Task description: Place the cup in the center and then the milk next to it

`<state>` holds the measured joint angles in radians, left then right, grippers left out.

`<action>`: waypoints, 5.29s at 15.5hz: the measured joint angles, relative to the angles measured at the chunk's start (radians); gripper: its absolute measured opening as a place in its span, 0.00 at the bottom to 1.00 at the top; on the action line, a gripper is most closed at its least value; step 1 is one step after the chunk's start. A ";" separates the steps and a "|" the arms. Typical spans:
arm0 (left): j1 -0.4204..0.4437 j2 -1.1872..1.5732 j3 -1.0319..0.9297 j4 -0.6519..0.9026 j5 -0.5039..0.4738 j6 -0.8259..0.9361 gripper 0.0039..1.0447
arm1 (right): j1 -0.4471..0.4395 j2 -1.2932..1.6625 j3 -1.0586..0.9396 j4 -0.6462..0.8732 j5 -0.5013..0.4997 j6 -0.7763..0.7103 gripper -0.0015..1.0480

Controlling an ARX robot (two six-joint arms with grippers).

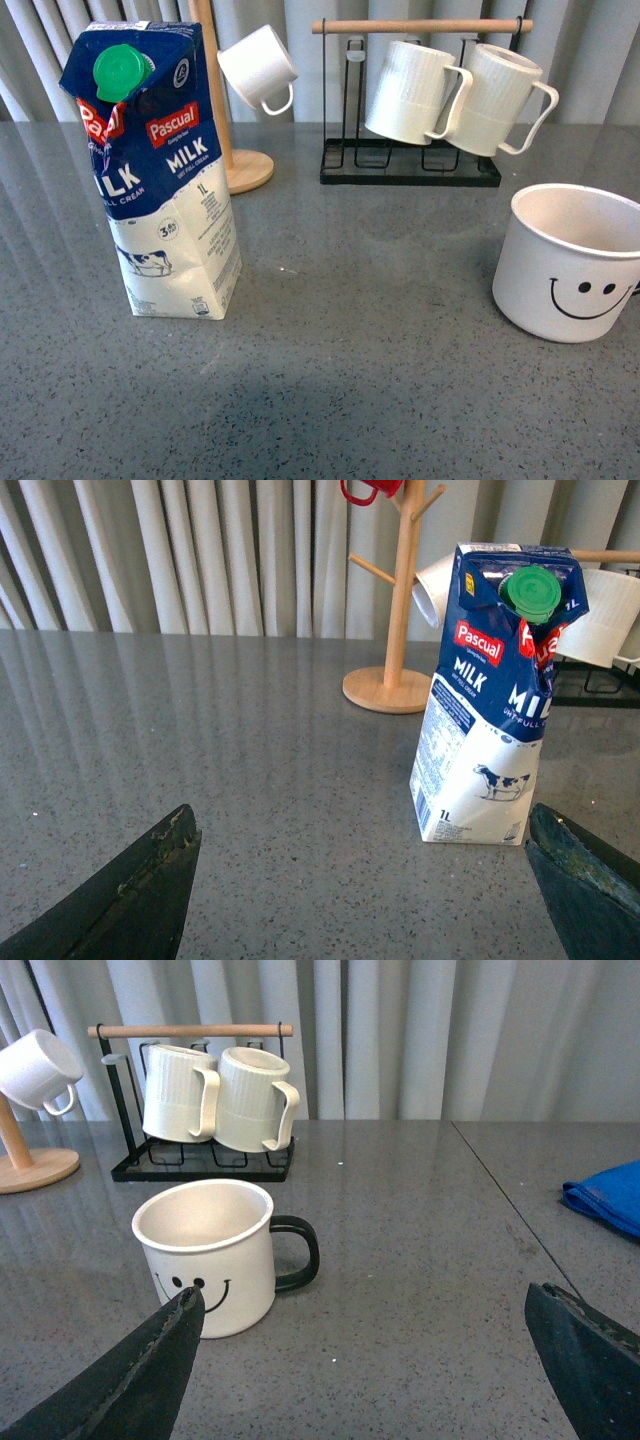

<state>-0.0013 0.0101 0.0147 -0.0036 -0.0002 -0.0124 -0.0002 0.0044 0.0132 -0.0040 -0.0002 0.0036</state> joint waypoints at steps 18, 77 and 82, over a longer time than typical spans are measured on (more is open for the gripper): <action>0.000 0.000 0.000 0.000 0.000 0.001 0.94 | -0.025 1.417 0.914 0.017 -0.214 -0.380 0.94; 0.000 0.000 0.000 0.000 0.000 0.002 0.94 | 0.309 1.703 1.195 -0.155 -0.241 -0.147 0.95; 0.000 0.000 0.000 0.000 0.000 0.002 0.94 | 0.250 1.363 0.969 0.125 -0.180 0.024 0.94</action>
<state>-0.0013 0.0101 0.0147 -0.0036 -0.0002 -0.0105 0.2501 1.3670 0.9821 0.1211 -0.1802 0.0280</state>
